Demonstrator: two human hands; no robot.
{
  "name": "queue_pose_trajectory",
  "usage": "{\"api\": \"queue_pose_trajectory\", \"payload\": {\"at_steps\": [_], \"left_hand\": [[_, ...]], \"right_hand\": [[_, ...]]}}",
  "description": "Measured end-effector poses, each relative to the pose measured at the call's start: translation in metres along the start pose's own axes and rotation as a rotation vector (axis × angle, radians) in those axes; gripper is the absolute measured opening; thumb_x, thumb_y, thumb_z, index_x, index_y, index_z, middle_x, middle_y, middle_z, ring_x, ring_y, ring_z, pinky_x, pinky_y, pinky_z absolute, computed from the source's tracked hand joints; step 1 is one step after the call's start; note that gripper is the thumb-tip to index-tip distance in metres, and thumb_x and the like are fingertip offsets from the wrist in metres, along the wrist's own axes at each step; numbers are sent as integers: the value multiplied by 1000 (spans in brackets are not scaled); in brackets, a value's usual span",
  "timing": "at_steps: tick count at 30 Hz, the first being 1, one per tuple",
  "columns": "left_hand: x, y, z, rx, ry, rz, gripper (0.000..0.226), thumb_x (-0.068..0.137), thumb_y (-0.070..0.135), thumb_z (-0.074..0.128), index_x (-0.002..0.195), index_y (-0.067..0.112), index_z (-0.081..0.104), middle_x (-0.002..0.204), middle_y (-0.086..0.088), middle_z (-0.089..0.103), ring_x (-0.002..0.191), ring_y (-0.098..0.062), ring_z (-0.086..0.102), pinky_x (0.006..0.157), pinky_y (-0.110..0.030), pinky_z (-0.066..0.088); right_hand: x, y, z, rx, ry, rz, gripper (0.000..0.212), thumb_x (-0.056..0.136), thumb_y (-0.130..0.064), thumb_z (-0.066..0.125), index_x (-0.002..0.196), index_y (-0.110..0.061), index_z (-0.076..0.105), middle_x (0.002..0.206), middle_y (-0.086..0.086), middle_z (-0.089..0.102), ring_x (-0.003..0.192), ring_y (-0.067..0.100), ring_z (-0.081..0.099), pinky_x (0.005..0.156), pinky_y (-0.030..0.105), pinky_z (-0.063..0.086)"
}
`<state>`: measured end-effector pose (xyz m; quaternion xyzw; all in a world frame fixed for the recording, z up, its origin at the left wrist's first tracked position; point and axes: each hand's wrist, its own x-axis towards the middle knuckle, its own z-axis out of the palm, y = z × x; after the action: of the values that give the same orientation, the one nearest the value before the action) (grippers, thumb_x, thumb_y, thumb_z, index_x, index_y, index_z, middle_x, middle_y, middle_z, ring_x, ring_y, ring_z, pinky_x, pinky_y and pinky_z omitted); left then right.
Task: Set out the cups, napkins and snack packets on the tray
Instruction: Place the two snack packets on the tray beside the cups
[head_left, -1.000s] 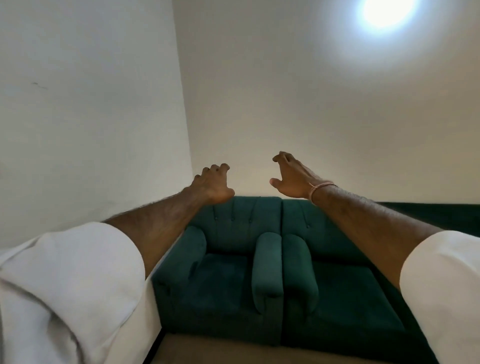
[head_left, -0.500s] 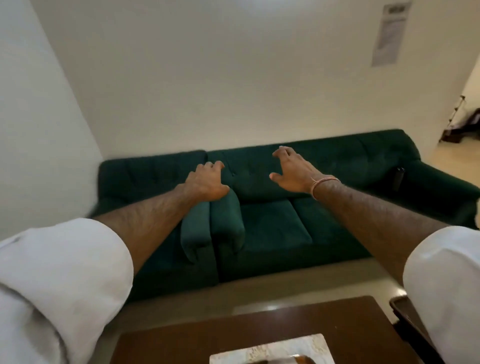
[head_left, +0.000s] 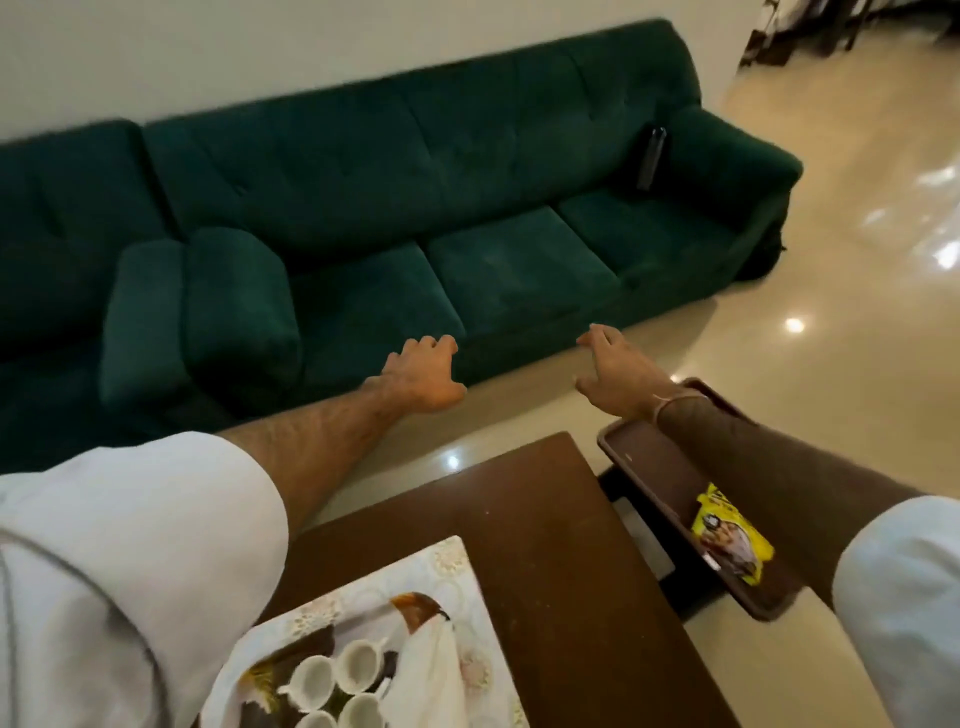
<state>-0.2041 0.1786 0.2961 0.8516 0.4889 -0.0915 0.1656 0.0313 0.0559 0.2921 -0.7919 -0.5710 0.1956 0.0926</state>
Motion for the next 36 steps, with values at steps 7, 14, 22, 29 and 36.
{"api": "queue_pose_trajectory", "payload": {"at_steps": [7,14,22,29,36], "left_hand": [[95,121,133,54,-179,140,67,87,39,63,146,20,38,147,-9,46,130,-30,45,105,-47,42],[153,225,256,30,-272,333,46,89,44,58,128,19,52,125,-5,59,111,-26,55,96,-45,47],[174,337,346,-342,-322,313,34,98,39,58,112,9,63,116,-12,69,109,-28,63,90,-37,51],[191,399,376,-319,-289,449,64,92,41,65,146,15,42,144,-11,49,132,-29,44,111,-41,37],[212,434,365,86,-431,709,63,78,41,80,134,22,58,130,-5,61,126,-27,49,104,-46,45]], "right_hand": [[-1,189,76,11,-86,239,60,88,-36,65,138,-12,43,151,11,37,131,36,48,103,52,44],[-17,332,144,4,-64,435,59,90,-41,63,136,-9,44,143,18,44,126,43,46,98,56,43],[-87,379,220,200,386,777,62,89,-49,62,128,-4,46,128,20,45,115,41,46,96,50,42],[-107,365,244,593,411,963,56,85,-67,59,105,-21,33,98,8,67,89,33,67,71,37,50],[-101,362,242,493,206,997,66,79,-76,58,108,-23,33,96,-3,62,101,33,66,94,50,33]]}}
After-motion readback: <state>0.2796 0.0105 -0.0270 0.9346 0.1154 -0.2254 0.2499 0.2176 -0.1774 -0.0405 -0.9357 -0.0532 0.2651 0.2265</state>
